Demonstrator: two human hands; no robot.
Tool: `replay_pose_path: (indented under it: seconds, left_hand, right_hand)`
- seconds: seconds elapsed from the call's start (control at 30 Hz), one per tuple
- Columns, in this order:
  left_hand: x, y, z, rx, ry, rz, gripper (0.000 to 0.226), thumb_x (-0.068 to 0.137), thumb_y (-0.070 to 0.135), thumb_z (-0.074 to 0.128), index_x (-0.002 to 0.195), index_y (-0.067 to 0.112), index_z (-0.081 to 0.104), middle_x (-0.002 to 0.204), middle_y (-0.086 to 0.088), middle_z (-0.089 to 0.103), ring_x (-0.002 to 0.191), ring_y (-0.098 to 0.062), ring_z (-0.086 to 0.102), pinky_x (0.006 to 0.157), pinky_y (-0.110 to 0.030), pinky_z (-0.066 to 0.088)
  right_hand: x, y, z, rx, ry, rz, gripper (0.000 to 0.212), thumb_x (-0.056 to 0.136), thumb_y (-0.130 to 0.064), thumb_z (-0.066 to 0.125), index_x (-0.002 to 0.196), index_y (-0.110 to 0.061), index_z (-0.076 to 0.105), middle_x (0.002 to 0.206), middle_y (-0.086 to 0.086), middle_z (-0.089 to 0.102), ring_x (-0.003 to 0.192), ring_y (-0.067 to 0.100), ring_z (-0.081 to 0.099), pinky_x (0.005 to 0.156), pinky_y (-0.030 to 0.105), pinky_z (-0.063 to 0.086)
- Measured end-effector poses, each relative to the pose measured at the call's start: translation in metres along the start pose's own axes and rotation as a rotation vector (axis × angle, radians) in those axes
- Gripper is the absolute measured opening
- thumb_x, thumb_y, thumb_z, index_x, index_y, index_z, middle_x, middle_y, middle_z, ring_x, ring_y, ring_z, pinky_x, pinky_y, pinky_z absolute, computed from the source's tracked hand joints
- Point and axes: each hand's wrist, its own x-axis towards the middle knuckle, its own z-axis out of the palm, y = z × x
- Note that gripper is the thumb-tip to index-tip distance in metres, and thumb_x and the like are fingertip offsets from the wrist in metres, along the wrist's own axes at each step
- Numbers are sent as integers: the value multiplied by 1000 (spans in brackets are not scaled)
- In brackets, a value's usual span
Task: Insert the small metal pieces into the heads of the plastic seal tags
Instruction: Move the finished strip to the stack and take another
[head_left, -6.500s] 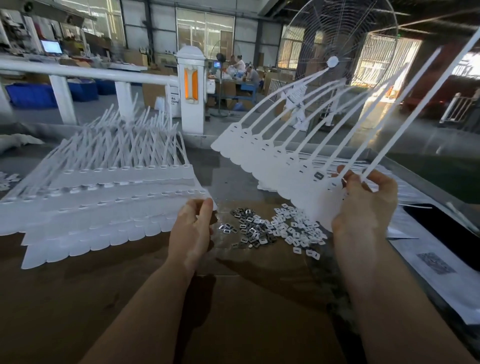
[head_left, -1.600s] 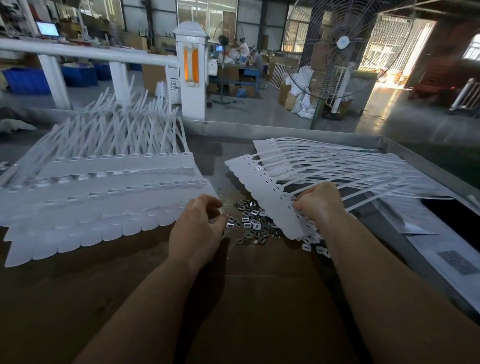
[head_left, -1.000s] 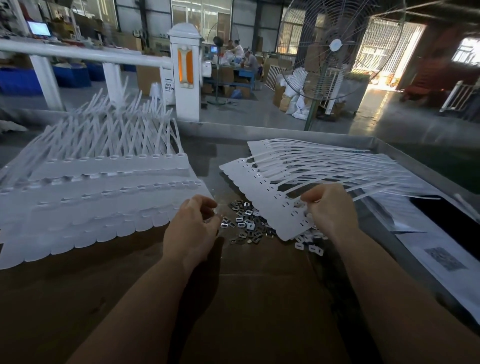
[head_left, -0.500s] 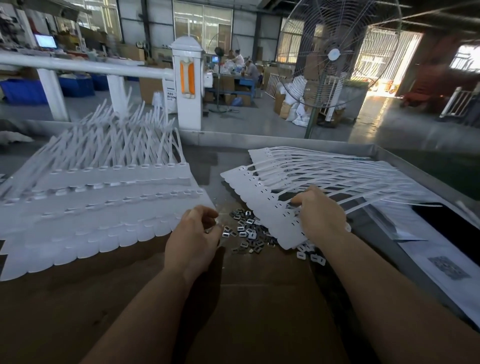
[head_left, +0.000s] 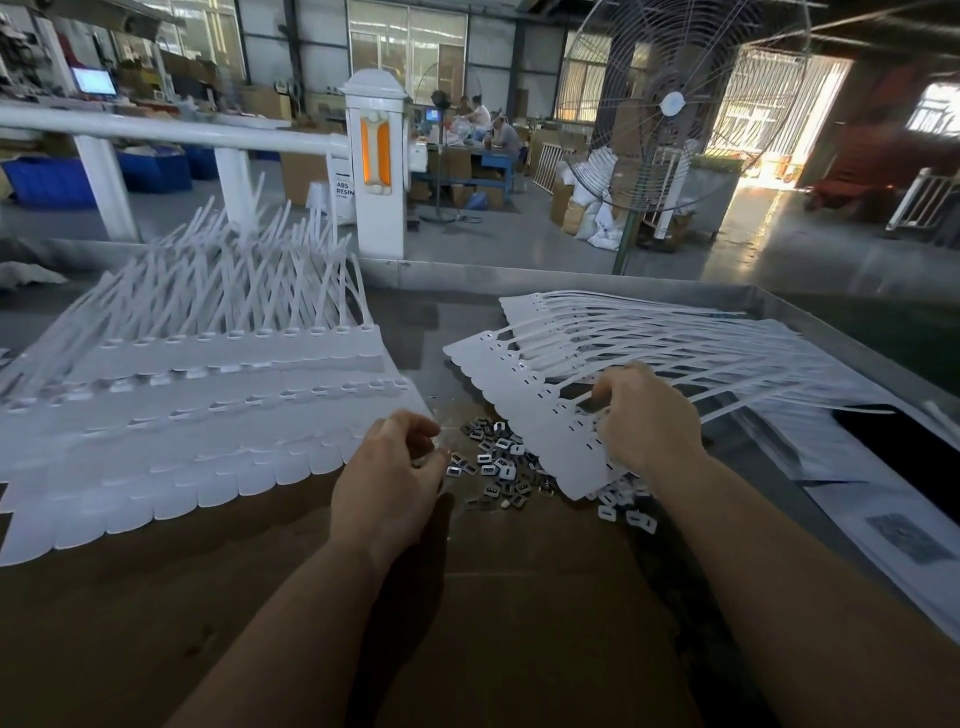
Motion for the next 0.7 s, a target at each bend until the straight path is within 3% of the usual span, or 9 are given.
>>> replay_pose_path:
  seconds: [0.1, 0.2, 0.27, 0.33, 0.37, 0.43, 0.5, 0.6, 0.7]
  left_hand:
    - [1, 1, 1, -4, -3, 2, 14, 87, 31, 62, 96, 31, 53, 98, 9, 59, 87, -6, 56, 75, -23, 43]
    - [1, 1, 2, 10, 1, -2, 14, 87, 31, 62, 97, 30, 54, 98, 9, 58, 86, -7, 56, 75, -24, 43]
    - [1, 1, 2, 13, 1, -2, 14, 86, 31, 62, 96, 31, 53, 97, 9, 57, 86, -7, 55, 76, -23, 42]
    - [1, 1, 1, 16, -3, -7, 13, 87, 31, 62, 95, 31, 52, 97, 9, 57, 85, -7, 55, 76, -24, 42]
    - [1, 1, 1, 15, -6, -10, 13, 87, 30, 62, 96, 31, 52, 98, 9, 57, 86, -8, 55, 76, -24, 42]
    - [0, 1, 1, 8, -6, -16, 13, 86, 30, 62, 97, 30, 54, 99, 8, 58, 88, -9, 55, 78, -26, 43]
    - [0, 1, 0, 3, -7, -19, 14, 86, 29, 63, 97, 29, 55, 99, 7, 59, 89, -10, 56, 80, -27, 44]
    - [-1, 2, -1, -1, -12, -15, 14, 87, 29, 62, 99, 28, 55, 100, 7, 59, 89, -8, 55, 77, -26, 42]
    - [-2, 3, -1, -4, -21, -16, 14, 87, 29, 62, 99, 27, 55, 102, 6, 60, 90, -9, 56, 79, -27, 44]
  right_hand:
    - [-4, 4, 1, 143, 105, 188, 16, 85, -11, 56, 98, -19, 62, 108, 2, 58, 75, 17, 49, 67, 29, 37]
    - [-3, 14, -1, 559, 137, 516, 26, 83, -6, 55, 108, -11, 58, 117, 10, 54, 77, 20, 51, 66, 29, 39]
    - [-3, 21, -5, 838, 121, 758, 36, 80, -5, 57, 115, -5, 54, 123, 13, 51, 89, 26, 55, 64, 31, 43]
    - [-8, 24, -9, 942, 48, 894, 41, 79, -6, 59, 120, -3, 50, 123, 16, 49, 102, 31, 52, 73, 38, 49]
    - [-9, 24, -10, 978, 12, 922, 40, 80, -6, 59, 119, -3, 49, 119, 16, 50, 101, 30, 52, 74, 39, 50]
    - [-11, 22, -14, 1072, -51, 953, 31, 83, -4, 59, 114, -3, 52, 99, 16, 56, 81, 23, 54, 58, 32, 47]
    - [-13, 18, -18, 1153, -121, 980, 23, 85, -3, 59, 108, 0, 57, 91, 14, 60, 72, 18, 54, 53, 27, 41]
    - [-13, 18, -23, 1242, -199, 1012, 16, 85, -3, 60, 101, -2, 61, 97, 15, 64, 69, 14, 57, 55, 21, 44]
    - [-14, 19, -24, 1309, -207, 993, 22, 80, -2, 67, 101, -3, 63, 86, 9, 61, 73, 12, 55, 65, 22, 49]
